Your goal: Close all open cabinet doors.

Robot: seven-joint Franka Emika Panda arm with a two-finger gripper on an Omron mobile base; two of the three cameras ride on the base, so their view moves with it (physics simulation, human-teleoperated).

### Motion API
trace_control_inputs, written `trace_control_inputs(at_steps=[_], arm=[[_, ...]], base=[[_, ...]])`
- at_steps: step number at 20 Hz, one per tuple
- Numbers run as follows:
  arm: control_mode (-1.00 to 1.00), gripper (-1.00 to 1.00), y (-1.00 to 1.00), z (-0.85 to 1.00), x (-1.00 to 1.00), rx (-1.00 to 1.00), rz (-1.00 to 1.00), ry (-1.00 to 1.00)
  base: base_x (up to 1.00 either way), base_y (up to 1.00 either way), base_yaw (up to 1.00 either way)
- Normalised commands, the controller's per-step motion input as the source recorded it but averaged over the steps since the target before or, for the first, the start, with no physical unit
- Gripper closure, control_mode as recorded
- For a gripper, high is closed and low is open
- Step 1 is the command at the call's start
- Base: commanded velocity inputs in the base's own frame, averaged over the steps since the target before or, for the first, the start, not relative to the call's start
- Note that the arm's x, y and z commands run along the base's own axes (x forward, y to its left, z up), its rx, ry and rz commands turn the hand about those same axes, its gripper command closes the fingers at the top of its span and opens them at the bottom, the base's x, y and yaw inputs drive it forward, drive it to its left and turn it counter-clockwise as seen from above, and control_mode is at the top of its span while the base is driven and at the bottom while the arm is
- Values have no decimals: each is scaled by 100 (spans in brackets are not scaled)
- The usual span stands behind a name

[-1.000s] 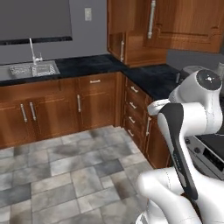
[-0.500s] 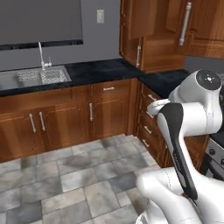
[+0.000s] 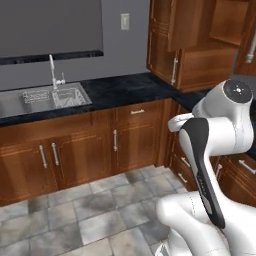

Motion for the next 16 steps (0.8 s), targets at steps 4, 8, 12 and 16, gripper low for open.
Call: trace_control_inputs(at_steps=[4, 8, 12, 16], arm=[[100, -100, 0, 0, 0, 0, 0, 0], [100, -100, 0, 0, 0, 0, 0, 0], [100, -100, 0, 0, 0, 0, 0, 0], [100, -100, 0, 0, 0, 0, 0, 0]], base=[[65, 44, -29], [59, 41, -43], [48, 38, -54], [35, 33, -67]])
